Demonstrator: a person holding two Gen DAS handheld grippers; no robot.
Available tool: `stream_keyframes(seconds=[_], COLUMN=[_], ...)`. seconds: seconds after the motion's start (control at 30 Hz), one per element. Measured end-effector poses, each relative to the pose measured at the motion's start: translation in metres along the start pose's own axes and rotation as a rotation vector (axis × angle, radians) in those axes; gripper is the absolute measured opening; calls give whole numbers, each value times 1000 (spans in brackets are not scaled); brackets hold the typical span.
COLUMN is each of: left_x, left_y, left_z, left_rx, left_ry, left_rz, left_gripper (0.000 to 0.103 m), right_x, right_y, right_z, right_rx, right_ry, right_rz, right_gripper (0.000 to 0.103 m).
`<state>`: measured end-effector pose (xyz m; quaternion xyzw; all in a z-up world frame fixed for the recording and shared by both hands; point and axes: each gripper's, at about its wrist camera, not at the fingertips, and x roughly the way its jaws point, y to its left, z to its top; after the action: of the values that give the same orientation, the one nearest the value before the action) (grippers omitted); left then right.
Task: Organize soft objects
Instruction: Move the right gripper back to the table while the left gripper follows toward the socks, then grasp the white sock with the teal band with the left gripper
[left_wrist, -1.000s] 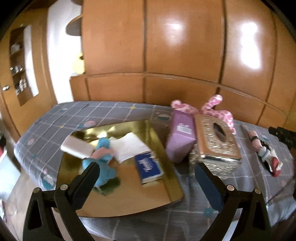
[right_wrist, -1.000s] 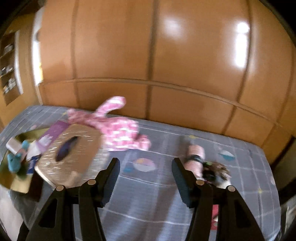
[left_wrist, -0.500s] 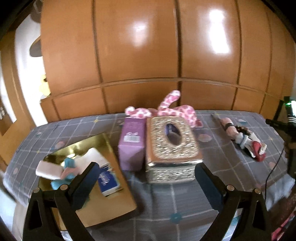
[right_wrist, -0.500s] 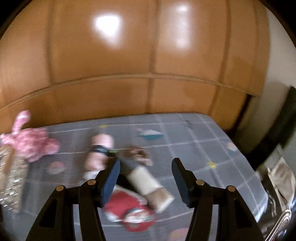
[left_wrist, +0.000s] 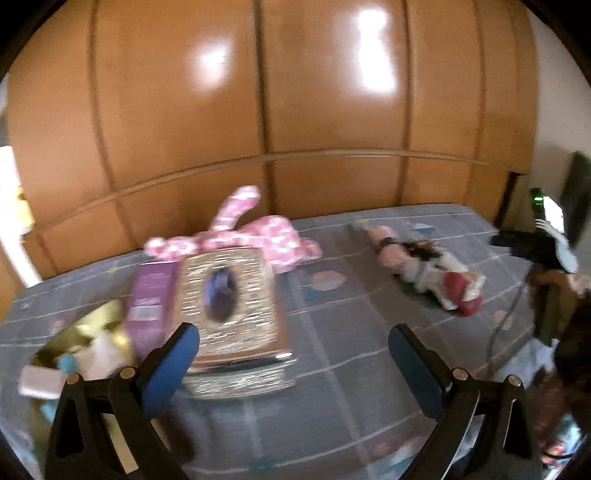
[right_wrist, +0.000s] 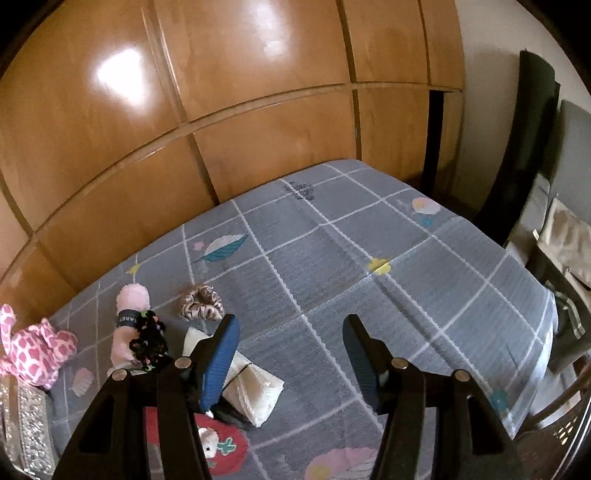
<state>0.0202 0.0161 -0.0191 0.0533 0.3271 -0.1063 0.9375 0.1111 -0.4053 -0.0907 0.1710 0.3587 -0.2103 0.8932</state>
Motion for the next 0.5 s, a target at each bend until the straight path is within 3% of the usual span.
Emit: stream_keyframes(seconds=[0.1, 0.27, 0.5], left_x=[13, 41, 88], left_y=[-20, -51, -79], left_z=[3, 6, 10], left_rx=[19, 62, 29], left_ry=[14, 88, 207], left_rz=[-74, -133, -208], left_gripper=[103, 103, 103], right_x=[4, 8, 6], right_y=[-1, -5, 0], right_z=[1, 0, 0], right_rx=[26, 58, 41], right_ry=[12, 39, 35], right_rz=[0, 18, 45], right_gripper=[59, 59, 59])
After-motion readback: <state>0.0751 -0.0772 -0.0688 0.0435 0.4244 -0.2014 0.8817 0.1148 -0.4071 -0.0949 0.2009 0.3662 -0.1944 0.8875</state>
